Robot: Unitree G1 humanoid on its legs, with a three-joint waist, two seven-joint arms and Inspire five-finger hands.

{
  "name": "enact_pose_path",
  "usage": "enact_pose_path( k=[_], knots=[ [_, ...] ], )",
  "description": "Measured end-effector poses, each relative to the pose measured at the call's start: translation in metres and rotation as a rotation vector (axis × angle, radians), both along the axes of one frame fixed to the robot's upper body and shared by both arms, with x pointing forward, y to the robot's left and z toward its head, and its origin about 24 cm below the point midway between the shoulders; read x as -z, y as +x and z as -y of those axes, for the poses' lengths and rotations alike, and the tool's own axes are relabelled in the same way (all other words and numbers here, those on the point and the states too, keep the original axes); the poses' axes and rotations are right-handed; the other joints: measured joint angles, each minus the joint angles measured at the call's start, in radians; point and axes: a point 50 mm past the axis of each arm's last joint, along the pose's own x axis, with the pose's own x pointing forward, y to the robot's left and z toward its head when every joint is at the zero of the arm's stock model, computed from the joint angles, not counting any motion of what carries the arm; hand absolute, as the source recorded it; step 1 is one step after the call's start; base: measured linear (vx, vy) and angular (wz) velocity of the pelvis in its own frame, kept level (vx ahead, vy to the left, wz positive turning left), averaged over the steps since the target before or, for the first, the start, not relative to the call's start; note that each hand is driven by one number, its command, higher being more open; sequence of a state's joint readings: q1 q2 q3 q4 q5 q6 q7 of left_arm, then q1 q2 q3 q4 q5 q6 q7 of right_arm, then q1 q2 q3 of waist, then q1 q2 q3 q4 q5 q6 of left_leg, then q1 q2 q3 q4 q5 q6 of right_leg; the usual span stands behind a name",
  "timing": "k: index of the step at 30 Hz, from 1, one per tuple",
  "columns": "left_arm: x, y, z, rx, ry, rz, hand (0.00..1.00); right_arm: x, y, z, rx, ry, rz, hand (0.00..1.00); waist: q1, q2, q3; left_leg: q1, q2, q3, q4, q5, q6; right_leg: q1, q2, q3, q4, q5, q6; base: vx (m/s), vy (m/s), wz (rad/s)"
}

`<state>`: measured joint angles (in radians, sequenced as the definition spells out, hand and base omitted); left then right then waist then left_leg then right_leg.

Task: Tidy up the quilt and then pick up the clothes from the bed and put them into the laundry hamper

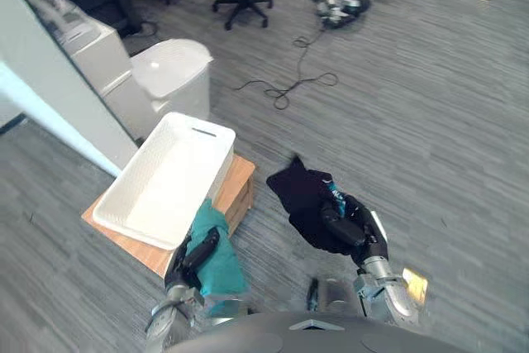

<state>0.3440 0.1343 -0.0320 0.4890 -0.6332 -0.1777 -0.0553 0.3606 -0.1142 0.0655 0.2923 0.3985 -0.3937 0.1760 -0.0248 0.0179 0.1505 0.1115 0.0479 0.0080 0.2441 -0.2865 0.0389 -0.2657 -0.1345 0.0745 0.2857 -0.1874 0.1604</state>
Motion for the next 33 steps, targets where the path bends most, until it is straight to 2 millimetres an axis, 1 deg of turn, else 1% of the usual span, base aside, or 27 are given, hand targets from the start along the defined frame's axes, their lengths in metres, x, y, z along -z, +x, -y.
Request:
enact_pose_path(
  k=[1, 2, 3, 4, 5, 6, 7, 8, 9, 10, 11, 12, 13, 14, 15, 19, 21, 22, 23, 24, 25, 26, 27, 28, 30, 32, 33],
  knots=[
    [-0.003, -0.003, -0.004, 0.007, 0.017, 0.008, 0.00, -0.004, -0.004, 0.000, 0.014, -0.001, 0.018, 0.00, -0.003, -0.023, 0.001, 0.002, 0.003, -0.040, 0.036, -0.035, -0.031, 0.015, -0.002, 0.049, -0.021, 0.028, 0.042, 0.27, -0.572, 2.09],
    [-0.008, -0.008, -0.009, 0.009, 0.033, 0.018, 0.00, -0.011, -0.007, -0.002, 0.015, 0.000, 0.048, 0.00, -0.003, -0.054, -0.003, 0.003, -0.002, -0.080, 0.078, -0.086, -0.065, 0.041, -0.001, 0.075, -0.008, 0.034, 0.026, 0.27, -0.627, 1.99],
    [-0.011, -0.012, -0.014, -0.009, 0.043, 0.020, 0.00, -0.023, -0.003, -0.003, -0.004, -0.017, 0.103, 0.00, 0.006, -0.066, -0.002, 0.003, 0.027, -0.083, 0.138, -0.129, -0.105, 0.058, 0.010, 0.073, 0.054, 0.117, 0.025, 0.27, -0.690, 2.03],
    [-0.007, -0.018, -0.004, -0.029, 0.000, 0.005, 0.00, -0.044, 0.011, 0.006, -0.021, -0.107, 0.188, 0.00, 0.023, -0.004, 0.007, -0.022, 0.102, 0.006, 0.195, -0.114, -0.123, 0.112, 0.025, -0.025, 0.048, 0.102, -0.002, 0.25, -0.635, 1.76],
    [-0.006, -0.018, 0.000, -0.025, -0.017, 0.006, 0.00, -0.053, 0.016, 0.010, -0.023, -0.131, 0.227, 0.00, 0.019, 0.004, 0.009, -0.037, 0.125, 0.046, 0.198, -0.099, -0.130, 0.131, 0.020, -0.068, 0.033, 0.101, -0.005, 0.20, -0.523, 1.59],
    [-0.005, -0.017, 0.005, -0.015, -0.038, 0.016, 0.00, -0.067, 0.023, 0.014, -0.016, -0.174, 0.286, 0.00, 0.020, 0.020, 0.007, -0.043, 0.146, 0.112, 0.173, -0.062, -0.135, 0.159, 0.006, -0.128, 0.008, 0.101, -0.009, 0.11, -0.306, 1.39],
    [-0.006, -0.017, 0.007, 0.000, -0.049, 0.026, 0.00, -0.077, 0.027, 0.017, 0.001, -0.199, 0.325, 0.00, 0.020, 0.026, 0.004, -0.046, 0.155, 0.157, 0.147, -0.033, -0.136, 0.182, -0.009, -0.171, -0.012, 0.101, -0.011, 0.12, -0.353, 1.83],
    [-0.008, -0.014, 0.013, 0.030, -0.070, 0.057, 0.00, -0.095, 0.033, 0.026, 0.050, -0.218, 0.401, 0.00, 0.019, 0.029, 0.002, -0.043, 0.159, 0.239, 0.102, 0.012, -0.126, 0.225, -0.031, -0.248, -0.049, 0.102, -0.014, 0.11, -0.284, 1.97],
    [-0.012, -0.012, 0.017, 0.052, -0.087, 0.089, 0.00, -0.113, 0.038, 0.032, 0.083, -0.238, 0.479, 0.00, 0.025, 0.029, 0.002, -0.041, 0.169, 0.322, 0.073, 0.036, -0.121, 0.264, -0.044, -0.316, -0.078, 0.101, -0.017, 0.11, -0.237, 1.82],
    [-0.014, -0.012, 0.019, 0.066, -0.093, 0.103, 0.00, -0.122, 0.041, 0.036, 0.093, -0.252, 0.518, 0.00, 0.027, 0.029, 0.002, -0.041, 0.174, 0.357, 0.061, 0.042, -0.118, 0.278, -0.048, -0.349, -0.086, 0.099, -0.019, 0.10, -0.139, 1.48],
    [-0.016, -0.011, 0.022, 0.100, -0.104, 0.121, 0.00, -0.138, 0.045, 0.041, 0.116, -0.273, 0.590, 0.00, 0.035, 0.028, 0.002, -0.039, 0.174, 0.397, 0.030, 0.055, -0.126, 0.302, -0.054, -0.399, -0.099, 0.098, -0.020, 0.09, -0.059, 1.14],
    [-0.016, -0.012, 0.026, 0.145, -0.104, 0.123, 0.00, -0.154, 0.049, 0.045, 0.129, -0.294, 0.656, 0.00, 0.046, 0.026, -0.001, -0.033, 0.164, 0.396, -0.018, 0.075, -0.160, 0.310, -0.062, -0.431, -0.100, 0.098, -0.020, 0.08, -0.027, 0.97],
    [-0.016, -0.013, 0.026, 0.161, -0.108, 0.125, 0.00, -0.160, 0.051, 0.045, 0.132, -0.299, 0.683, 0.00, 0.051, 0.019, -0.005, -0.032, 0.151, 0.386, -0.045, 0.089, -0.168, 0.311, -0.070, -0.440, -0.102, 0.098, -0.020, 0.07, 0.021, 0.71],
    [-0.015, -0.017, 0.026, 0.178, -0.107, 0.119, 0.00, -0.170, 0.058, 0.043, 0.130, -0.294, 0.727, 0.00, 0.050, 0.007, -0.023, -0.029, 0.121, 0.369, -0.099, 0.121, -0.163, 0.313, -0.079, -0.458, -0.116, 0.104, -0.011, 0.07, 0.034, 0.53],
    [-0.015, -0.020, 0.026, 0.200, -0.098, 0.109, 0.00, -0.177, 0.066, 0.042, 0.130, -0.287, 0.749, 0.00, 0.053, -0.015, -0.030, -0.016, 0.098, 0.358, -0.146, 0.145, -0.160, 0.319, -0.093, -0.470, -0.124, 0.108, -0.005, 0.08, 0.042, 0.49],
    [-0.012, -0.027, 0.026, 0.252, -0.088, 0.082, 0.00, -0.192, 0.090, 0.041, 0.125, -0.290, 0.737, 0.00, 0.069, -0.045, -0.055, 0.003, 0.065, 0.315, -0.183, 0.158, -0.152, 0.356, -0.119, -0.501, -0.125, 0.142, -0.011, 0.12, 0.102, 0.45],
    [-0.013, -0.025, 0.026, 0.277, -0.070, 0.082, 0.00, -0.197, 0.098, 0.043, 0.131, -0.304, 0.716, 0.00, 0.074, -0.050, -0.066, 0.004, 0.048, 0.277, -0.196, 0.162, -0.143, 0.352, -0.143, -0.514, -0.064, 0.146, -0.015, 0.14, 0.118, 0.68],
    [-0.014, -0.022, 0.026, 0.297, -0.063, 0.087, 0.00, -0.196, 0.103, 0.045, 0.148, -0.346, 0.688, 0.00, 0.070, -0.048, -0.068, 0.005, 0.043, 0.241, -0.197, 0.167, -0.127, 0.337, -0.160, -0.495, 0.022, 0.156, -0.031, 0.13, 0.093, 1.08],
    [-0.015, -0.018, 0.025, 0.314, -0.061, 0.102, 0.00, -0.191, 0.106, 0.051, 0.172, -0.391, 0.637, 0.00, 0.066, -0.035, -0.068, 0.011, 0.051, 0.205, -0.197, 0.176, -0.112, 0.289, -0.163, -0.439, 0.155, 0.181, -0.094, 0.13, 0.076, 1.32],
    [-0.017, -0.014, 0.025, 0.326, -0.060, 0.120, 0.00, -0.186, 0.107, 0.053, 0.183, -0.413, 0.596, 0.00, 0.056, -0.019, -0.060, 0.011, 0.073, 0.166, -0.198, 0.180, -0.107, 0.254, -0.133, -0.374, 0.212, 0.090, -0.111, 0.11, -0.029, 1.47],
    [-0.019, -0.008, 0.018, 0.324, -0.041, 0.135, 0.00, -0.181, 0.109, 0.054, 0.190, -0.440, 0.553, 0.00, 0.045, -0.019, -0.059, 0.008, 0.090, 0.113, -0.201, 0.180, -0.106, 0.232, -0.060, -0.283, 0.177, 0.003, -0.108, 0.07, -0.063, 1.21],
    [-0.020, -0.005, 0.016, 0.323, -0.035, 0.142, 0.00, -0.179, 0.109, 0.054, 0.192, -0.439, 0.536, 0.00, 0.045, -0.023, -0.060, 0.006, 0.092, 0.096, -0.201, 0.180, -0.106, 0.222, -0.031, -0.249, 0.129, -0.004, -0.113, 0.06, -0.100, 1.12],
    [-0.021, -0.002, 0.012, 0.326, -0.025, 0.155, 0.00, -0.176, 0.110, 0.055, 0.195, -0.436, 0.515, 0.00, 0.047, -0.051, -0.066, 0.001, 0.075, 0.084, -0.197, 0.179, -0.108, 0.222, -0.003, -0.227, -0.028, 0.050, -0.096, 0.05, -0.095, 0.81],
    [-0.022, 0.000, 0.010, 0.339, -0.022, 0.161, 0.00, -0.177, 0.110, 0.056, 0.196, -0.438, 0.512, 0.00, 0.046, -0.078, -0.069, 0.003, 0.047, 0.085, -0.194, 0.164, -0.127, 0.232, -0.022, -0.252, -0.094, 0.115, -0.082, 0.07, -0.090, 0.67],
    [-0.024, -0.003, 0.016, 0.339, -0.047, 0.175, 0.00, -0.174, 0.114, 0.057, 0.198, -0.435, 0.494, 0.00, 0.054, -0.051, -0.076, 0.003, 0.061, 0.104, -0.191, 0.154, -0.133, 0.259, -0.014, -0.249, -0.149, 0.129, -0.067, 0.11, -0.036, 0.18],
    [-0.029, -0.004, 0.022, 0.365, -0.072, 0.211, 0.00, -0.169, 0.117, 0.059, 0.202, -0.434, 0.463, 0.00, 0.056, -0.036, -0.075, 0.011, 0.066, 0.130, -0.196, 0.148, -0.137, 0.284, -0.006, -0.247, -0.193, 0.141, -0.058, 0.08, -0.025, -0.12],
    [-0.033, -0.002, 0.025, 0.380, -0.085, 0.235, 0.00, -0.164, 0.121, 0.061, 0.203, -0.433, 0.426, 0.00, 0.061, -0.035, -0.076, 0.020, 0.068, 0.147, -0.196, 0.148, -0.137, 0.291, -0.002, -0.237, -0.206, 0.152, -0.057, 0.06, -0.020, -0.21]
  ],
)
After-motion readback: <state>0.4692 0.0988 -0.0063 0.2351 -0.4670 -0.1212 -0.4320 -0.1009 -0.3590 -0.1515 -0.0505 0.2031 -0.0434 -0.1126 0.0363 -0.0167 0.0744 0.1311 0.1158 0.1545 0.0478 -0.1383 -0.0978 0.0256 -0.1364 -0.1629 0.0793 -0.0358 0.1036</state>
